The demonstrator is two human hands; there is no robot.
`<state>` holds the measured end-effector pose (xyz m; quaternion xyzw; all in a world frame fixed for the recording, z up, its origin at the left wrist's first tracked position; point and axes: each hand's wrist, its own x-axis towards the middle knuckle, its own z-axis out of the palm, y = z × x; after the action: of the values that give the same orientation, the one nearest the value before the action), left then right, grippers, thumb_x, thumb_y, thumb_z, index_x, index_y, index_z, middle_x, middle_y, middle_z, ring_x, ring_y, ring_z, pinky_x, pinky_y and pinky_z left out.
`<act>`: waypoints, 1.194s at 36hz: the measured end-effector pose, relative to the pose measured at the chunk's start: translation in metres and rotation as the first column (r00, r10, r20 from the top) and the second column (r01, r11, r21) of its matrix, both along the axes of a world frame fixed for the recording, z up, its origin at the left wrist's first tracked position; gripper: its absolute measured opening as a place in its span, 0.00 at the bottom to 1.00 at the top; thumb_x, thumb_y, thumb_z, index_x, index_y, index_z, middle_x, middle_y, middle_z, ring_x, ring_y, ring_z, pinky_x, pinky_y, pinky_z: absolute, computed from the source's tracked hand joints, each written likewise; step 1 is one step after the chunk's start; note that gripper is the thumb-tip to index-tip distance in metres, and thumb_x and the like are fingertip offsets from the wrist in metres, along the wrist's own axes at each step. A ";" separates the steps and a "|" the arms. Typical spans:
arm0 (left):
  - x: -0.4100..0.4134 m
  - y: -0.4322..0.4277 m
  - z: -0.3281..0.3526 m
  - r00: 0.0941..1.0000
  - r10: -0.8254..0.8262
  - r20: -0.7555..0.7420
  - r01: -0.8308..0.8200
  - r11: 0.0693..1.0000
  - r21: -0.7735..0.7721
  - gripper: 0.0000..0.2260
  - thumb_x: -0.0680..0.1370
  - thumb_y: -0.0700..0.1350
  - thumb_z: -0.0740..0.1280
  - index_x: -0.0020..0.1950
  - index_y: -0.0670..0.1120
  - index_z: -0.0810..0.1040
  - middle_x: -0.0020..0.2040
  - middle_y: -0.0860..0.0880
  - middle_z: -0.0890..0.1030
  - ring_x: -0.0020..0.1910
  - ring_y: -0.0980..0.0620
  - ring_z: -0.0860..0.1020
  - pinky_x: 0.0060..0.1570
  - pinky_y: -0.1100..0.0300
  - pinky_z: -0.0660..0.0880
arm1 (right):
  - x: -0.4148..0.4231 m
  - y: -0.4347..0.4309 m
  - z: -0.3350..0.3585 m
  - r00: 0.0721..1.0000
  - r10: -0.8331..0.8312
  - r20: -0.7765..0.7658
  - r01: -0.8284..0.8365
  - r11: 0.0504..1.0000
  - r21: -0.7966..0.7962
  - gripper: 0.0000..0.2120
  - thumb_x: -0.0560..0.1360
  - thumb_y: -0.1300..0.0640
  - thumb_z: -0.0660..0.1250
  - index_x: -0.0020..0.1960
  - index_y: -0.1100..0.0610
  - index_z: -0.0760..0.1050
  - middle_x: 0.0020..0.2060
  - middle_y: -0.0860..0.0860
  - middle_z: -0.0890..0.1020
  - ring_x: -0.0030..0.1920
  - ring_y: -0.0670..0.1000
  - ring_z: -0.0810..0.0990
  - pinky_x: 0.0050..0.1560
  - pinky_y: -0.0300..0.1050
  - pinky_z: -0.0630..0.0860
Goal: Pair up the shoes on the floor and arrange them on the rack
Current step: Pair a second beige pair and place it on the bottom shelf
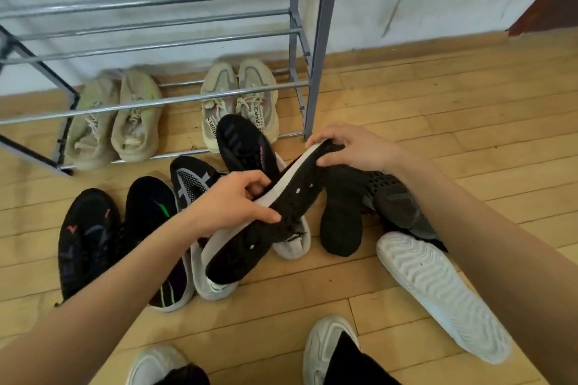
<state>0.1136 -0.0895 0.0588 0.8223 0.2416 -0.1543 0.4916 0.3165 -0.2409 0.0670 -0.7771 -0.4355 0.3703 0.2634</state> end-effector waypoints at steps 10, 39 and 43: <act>-0.027 0.015 0.002 0.964 0.032 0.265 -0.207 0.714 0.668 0.17 0.69 0.42 0.73 0.56 0.48 0.74 0.52 0.48 0.75 0.51 0.48 0.75 0.45 0.53 0.74 | -0.064 0.065 -0.013 0.689 -0.443 -0.573 0.543 0.840 0.004 0.25 0.79 0.60 0.59 0.74 0.50 0.56 0.67 0.55 0.70 0.61 0.56 0.76 0.54 0.47 0.78; -0.085 0.063 -0.049 0.925 0.378 0.042 -0.380 0.913 0.150 0.22 0.76 0.55 0.66 0.67 0.48 0.74 0.59 0.50 0.80 0.58 0.52 0.77 0.53 0.65 0.70 | -0.078 0.097 -0.044 0.622 -0.612 -0.489 0.683 0.729 -0.043 0.10 0.75 0.67 0.59 0.45 0.54 0.74 0.52 0.60 0.80 0.52 0.57 0.81 0.40 0.44 0.81; -0.104 0.075 -0.045 0.869 0.463 -0.171 -0.487 0.863 -0.135 0.16 0.77 0.45 0.65 0.65 0.48 0.73 0.59 0.49 0.79 0.57 0.52 0.77 0.55 0.59 0.71 | -0.098 0.128 -0.038 0.665 -0.561 -0.492 0.612 0.788 -0.072 0.10 0.74 0.68 0.58 0.49 0.59 0.76 0.52 0.60 0.80 0.50 0.57 0.81 0.34 0.42 0.81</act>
<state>0.0092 -0.0148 0.0134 0.6789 0.4548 -0.1031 0.5671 0.2189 -0.1130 0.0292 -0.7415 -0.0985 0.4273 0.5078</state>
